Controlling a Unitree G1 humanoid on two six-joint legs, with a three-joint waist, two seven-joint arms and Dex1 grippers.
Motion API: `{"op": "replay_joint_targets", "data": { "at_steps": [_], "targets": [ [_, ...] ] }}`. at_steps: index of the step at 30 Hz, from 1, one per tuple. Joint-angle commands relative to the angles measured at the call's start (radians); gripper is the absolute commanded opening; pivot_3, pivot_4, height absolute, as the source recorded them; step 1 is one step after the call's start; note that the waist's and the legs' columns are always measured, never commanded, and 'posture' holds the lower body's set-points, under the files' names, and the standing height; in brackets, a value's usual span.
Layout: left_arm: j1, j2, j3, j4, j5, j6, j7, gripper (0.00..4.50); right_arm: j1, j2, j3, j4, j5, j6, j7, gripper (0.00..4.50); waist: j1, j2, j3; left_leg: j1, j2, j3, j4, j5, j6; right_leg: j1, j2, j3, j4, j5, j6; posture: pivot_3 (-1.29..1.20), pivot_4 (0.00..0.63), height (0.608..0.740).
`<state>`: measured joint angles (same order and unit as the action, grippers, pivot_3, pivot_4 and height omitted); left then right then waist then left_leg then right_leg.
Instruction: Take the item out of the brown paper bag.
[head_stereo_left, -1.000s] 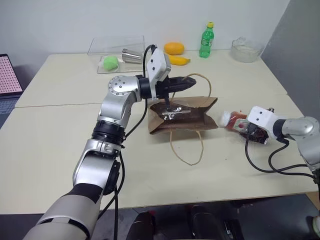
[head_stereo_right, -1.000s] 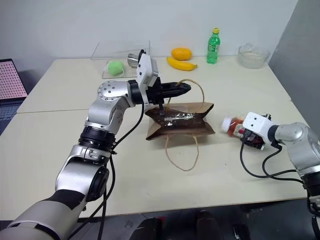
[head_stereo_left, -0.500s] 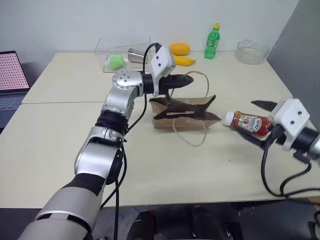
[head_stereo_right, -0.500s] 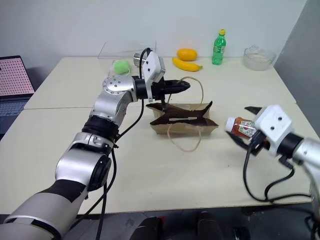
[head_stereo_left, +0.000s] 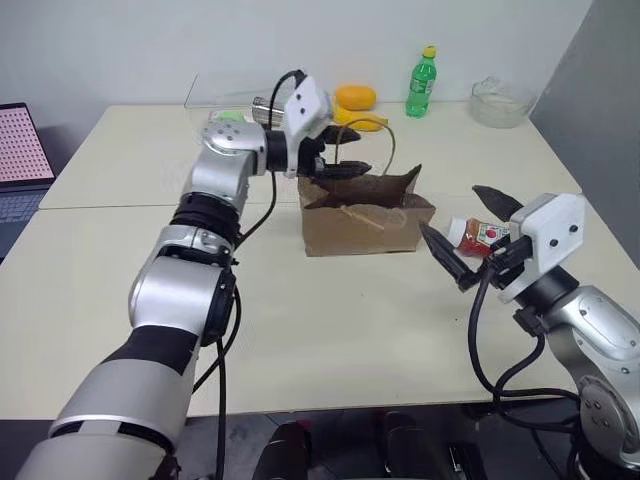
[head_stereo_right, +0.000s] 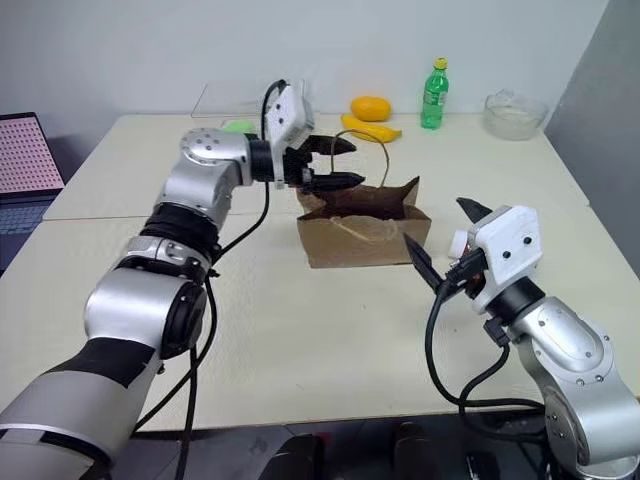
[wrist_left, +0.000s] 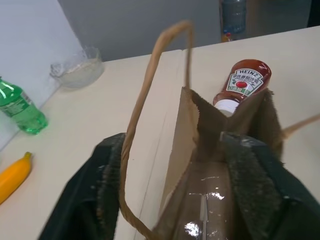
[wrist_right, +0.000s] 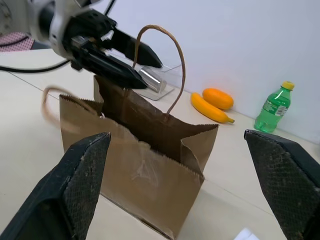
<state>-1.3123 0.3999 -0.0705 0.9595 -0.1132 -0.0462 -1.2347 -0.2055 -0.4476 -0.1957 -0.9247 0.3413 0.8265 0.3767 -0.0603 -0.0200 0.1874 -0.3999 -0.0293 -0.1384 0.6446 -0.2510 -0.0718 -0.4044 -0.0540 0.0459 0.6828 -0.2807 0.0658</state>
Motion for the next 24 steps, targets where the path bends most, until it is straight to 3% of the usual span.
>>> {"op": "replay_joint_targets", "data": {
  "at_steps": [1, 7, 12, 16, 20, 24],
  "targets": [
    [0.049, 0.063, 0.057, -0.170, -0.053, 0.067, -0.002, 3.65, 0.002, -0.021, -0.017, 0.009, 0.018, -0.061, 0.024, 4.50, -0.001, 0.000, 0.000, 0.000, 0.000, 0.000, 0.000, 0.000, 0.000, 0.000, 0.000, 0.000, 0.000, 0.000, 0.000, 0.00, 0.150, 0.740],
    [0.327, 0.122, 0.163, -0.637, -0.166, 0.266, 0.132, 3.65, 0.056, -0.026, -0.026, 0.070, -0.004, -0.181, 0.045, 4.50, 0.000, 0.001, 0.000, 0.000, 0.001, -0.001, 0.000, 0.000, 0.000, 0.000, 0.000, 0.000, 0.000, 0.000, 0.000, 0.00, 0.150, 0.740],
    [0.688, 0.035, 0.228, -1.060, -0.189, 0.396, 0.429, 3.65, 0.170, 0.008, 0.026, 0.133, -0.129, -0.401, 0.005, 4.50, 0.006, 0.001, -0.002, 0.001, 0.002, 0.000, 0.000, 0.000, 0.000, 0.001, 0.000, 0.001, 0.000, 0.000, 0.000, 0.00, 0.150, 0.740],
    [0.945, -0.082, 0.249, -1.290, -0.105, 0.410, 0.700, 3.65, 0.226, 0.074, 0.053, 0.169, -0.140, -0.496, -0.018, 4.50, 0.010, 0.001, -0.003, 0.001, 0.002, 0.001, 0.002, 0.000, 0.000, 0.001, 0.000, 0.001, 0.001, 0.002, -0.002, 0.00, 0.150, 0.740],
    [1.137, -0.147, 0.195, -1.362, -0.026, 0.324, 0.811, 3.65, 0.250, 0.148, 0.076, 0.230, -0.130, -0.597, -0.031, 4.50, 0.012, 0.002, -0.004, 0.006, 0.004, 0.002, 0.001, 0.000, -0.001, 0.004, 0.001, 0.002, 0.000, 0.002, -0.003, 0.00, 0.150, 0.740],
    [1.201, -0.208, 0.138, -1.322, 0.025, 0.219, 0.883, 3.65, 0.262, 0.181, 0.101, 0.271, -0.093, -0.597, -0.016, 4.50, 0.025, 0.002, -0.004, 0.019, 0.004, 0.002, -0.001, 0.000, -0.001, 0.019, 0.001, 0.001, -0.004, 0.002, -0.003, 0.00, 0.150, 0.740]
  ]
}}
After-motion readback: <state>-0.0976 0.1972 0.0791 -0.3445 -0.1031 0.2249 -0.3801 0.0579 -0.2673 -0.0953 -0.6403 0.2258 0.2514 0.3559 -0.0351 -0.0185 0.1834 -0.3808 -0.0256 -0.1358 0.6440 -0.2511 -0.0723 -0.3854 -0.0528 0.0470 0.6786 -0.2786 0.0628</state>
